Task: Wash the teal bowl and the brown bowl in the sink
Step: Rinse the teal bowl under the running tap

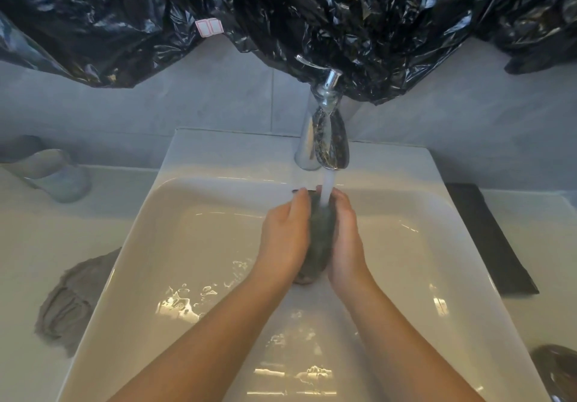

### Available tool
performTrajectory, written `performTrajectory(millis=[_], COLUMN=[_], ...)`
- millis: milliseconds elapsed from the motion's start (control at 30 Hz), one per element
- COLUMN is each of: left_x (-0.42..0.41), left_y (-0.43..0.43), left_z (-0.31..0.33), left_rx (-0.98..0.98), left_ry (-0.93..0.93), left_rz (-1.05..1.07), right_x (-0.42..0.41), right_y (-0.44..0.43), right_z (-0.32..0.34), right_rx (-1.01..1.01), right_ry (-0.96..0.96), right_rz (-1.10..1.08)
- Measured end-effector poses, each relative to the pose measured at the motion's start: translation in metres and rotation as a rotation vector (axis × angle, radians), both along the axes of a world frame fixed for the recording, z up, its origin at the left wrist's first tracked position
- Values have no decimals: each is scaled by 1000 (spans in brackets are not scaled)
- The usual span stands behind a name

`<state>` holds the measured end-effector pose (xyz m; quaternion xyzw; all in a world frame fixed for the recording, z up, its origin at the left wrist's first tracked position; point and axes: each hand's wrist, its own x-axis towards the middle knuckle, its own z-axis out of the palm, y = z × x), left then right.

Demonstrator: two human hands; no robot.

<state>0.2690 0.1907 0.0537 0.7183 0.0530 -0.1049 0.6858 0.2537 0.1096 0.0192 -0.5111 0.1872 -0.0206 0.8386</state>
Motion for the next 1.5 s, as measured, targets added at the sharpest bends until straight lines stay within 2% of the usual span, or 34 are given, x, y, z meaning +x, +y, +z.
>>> performTrajectory(millis=[100,167,233,333,400,533,633,767,900,967,1033,1133,1233,1300,1333,1400,1500], left_x=[-10,-10,-4,5,9,9,7,4,-1,0,2,-5,-10,-6,-2,4,9], left_y=[10,19,25,28,29,34,34,29,23,21,19,19,19,17,16,14,11], left_z=[-9,-11,-14,-17,-18,-14,-14,-14,-23,-26,-27,-25,-28,-30,-28,-26,-24], left_rx=[11,-52,-167,-455,-492,-482,-444,-474,-555,-503,-374,-65,321,515,549,489,236], left_ry=[-176,-226,-140,280,423,353,318,419,472,440,306,-115,-562,-693,-704,-641,-256], left_rz=[-75,-100,-12,117,119,15,25,145,147,167,195,186,45,-77,-116,-145,-74], right_x=[2,-1,-2,-1,-2,-3,-6,-10,-11,-9,-7,-8,-9,-10,-9,-8,-10], right_y=[-13,-12,-14,-20,-18,-16,-17,-10,-3,-4,-8,-12,-12,-12,-13,-17,-21], right_z=[-5,-3,-1,2,5,5,6,8,18,15,10,8,4,2,0,-2,1], right_rx=[83,184,239,295,332,284,315,325,169,98,73,121,252,340,371,389,407], right_ry=[178,249,284,200,193,173,121,119,27,47,101,150,197,237,233,215,160], right_rz=[-27,-3,35,69,83,51,36,94,129,70,18,-2,-30,-25,-31,-79,-83])
